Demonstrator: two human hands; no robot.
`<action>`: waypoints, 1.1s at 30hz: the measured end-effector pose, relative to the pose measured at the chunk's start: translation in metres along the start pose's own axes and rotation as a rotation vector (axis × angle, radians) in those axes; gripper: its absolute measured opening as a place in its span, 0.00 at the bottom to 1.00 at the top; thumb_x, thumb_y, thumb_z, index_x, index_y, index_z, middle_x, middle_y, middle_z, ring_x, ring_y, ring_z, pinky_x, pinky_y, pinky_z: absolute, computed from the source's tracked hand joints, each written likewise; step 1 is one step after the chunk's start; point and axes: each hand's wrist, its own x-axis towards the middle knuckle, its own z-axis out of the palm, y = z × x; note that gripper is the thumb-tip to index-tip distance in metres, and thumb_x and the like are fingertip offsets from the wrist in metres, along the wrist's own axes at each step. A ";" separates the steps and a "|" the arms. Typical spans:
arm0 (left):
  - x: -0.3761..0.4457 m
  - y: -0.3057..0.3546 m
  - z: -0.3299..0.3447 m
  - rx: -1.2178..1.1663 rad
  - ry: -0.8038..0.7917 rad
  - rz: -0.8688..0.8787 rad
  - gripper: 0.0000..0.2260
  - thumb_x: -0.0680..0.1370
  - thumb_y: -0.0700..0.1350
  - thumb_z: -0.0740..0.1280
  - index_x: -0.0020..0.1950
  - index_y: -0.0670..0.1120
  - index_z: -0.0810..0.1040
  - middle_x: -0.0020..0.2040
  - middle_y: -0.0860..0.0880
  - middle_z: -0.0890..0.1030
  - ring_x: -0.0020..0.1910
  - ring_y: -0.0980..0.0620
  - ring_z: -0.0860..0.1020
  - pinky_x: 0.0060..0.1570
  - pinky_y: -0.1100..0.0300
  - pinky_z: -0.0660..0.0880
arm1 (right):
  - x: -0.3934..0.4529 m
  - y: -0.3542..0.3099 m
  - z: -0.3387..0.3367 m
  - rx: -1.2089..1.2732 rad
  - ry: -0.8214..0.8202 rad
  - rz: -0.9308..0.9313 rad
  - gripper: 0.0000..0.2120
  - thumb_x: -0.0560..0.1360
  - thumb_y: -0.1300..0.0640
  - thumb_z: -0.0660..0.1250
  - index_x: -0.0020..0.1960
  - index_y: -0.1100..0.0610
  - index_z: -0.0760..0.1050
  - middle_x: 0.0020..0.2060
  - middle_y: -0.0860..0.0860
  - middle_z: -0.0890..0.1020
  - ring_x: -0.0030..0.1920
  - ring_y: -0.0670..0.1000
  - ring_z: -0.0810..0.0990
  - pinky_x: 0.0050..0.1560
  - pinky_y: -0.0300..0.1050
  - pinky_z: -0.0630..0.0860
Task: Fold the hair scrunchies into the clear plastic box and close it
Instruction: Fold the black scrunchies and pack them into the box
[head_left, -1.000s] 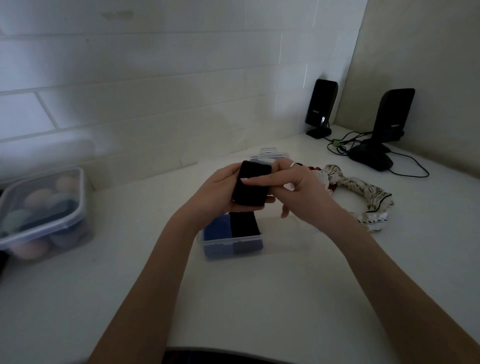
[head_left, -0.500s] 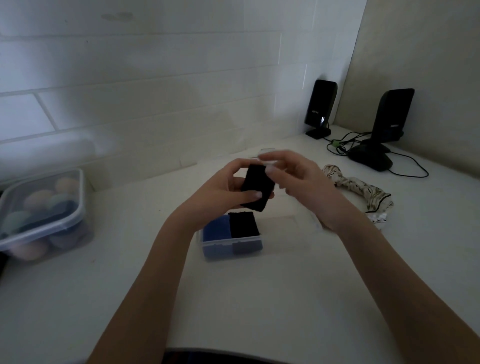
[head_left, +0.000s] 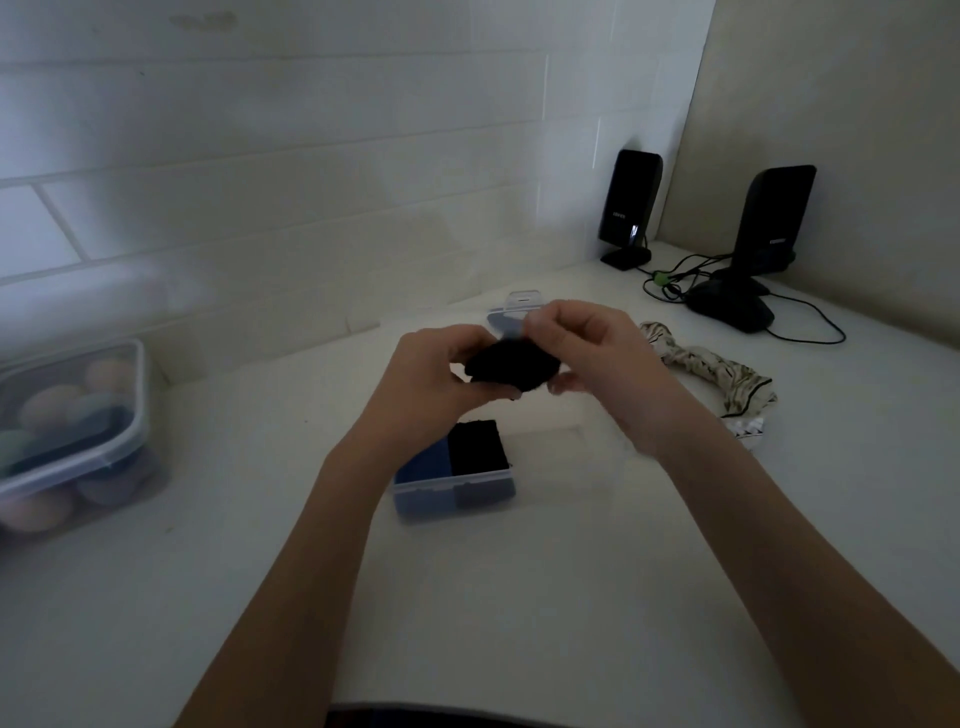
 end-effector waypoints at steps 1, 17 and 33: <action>0.000 -0.002 0.000 0.013 0.021 0.037 0.10 0.66 0.37 0.75 0.43 0.48 0.82 0.38 0.57 0.82 0.40 0.57 0.80 0.42 0.56 0.78 | -0.002 -0.002 -0.001 0.037 -0.017 0.070 0.12 0.76 0.48 0.64 0.45 0.56 0.79 0.36 0.50 0.77 0.35 0.46 0.75 0.34 0.39 0.74; -0.001 0.000 -0.004 -0.088 0.084 0.050 0.14 0.72 0.31 0.66 0.45 0.49 0.80 0.45 0.57 0.82 0.44 0.57 0.81 0.44 0.64 0.78 | -0.007 -0.001 -0.011 -0.164 -0.300 0.378 0.18 0.71 0.64 0.71 0.57 0.54 0.69 0.43 0.57 0.80 0.45 0.58 0.84 0.46 0.55 0.82; -0.001 -0.006 0.004 0.121 -0.324 -0.041 0.06 0.68 0.34 0.74 0.41 0.44 0.84 0.37 0.56 0.81 0.37 0.65 0.79 0.47 0.63 0.80 | -0.011 0.002 0.003 -0.894 -0.322 0.315 0.15 0.68 0.50 0.74 0.51 0.54 0.75 0.47 0.48 0.75 0.45 0.48 0.74 0.45 0.41 0.74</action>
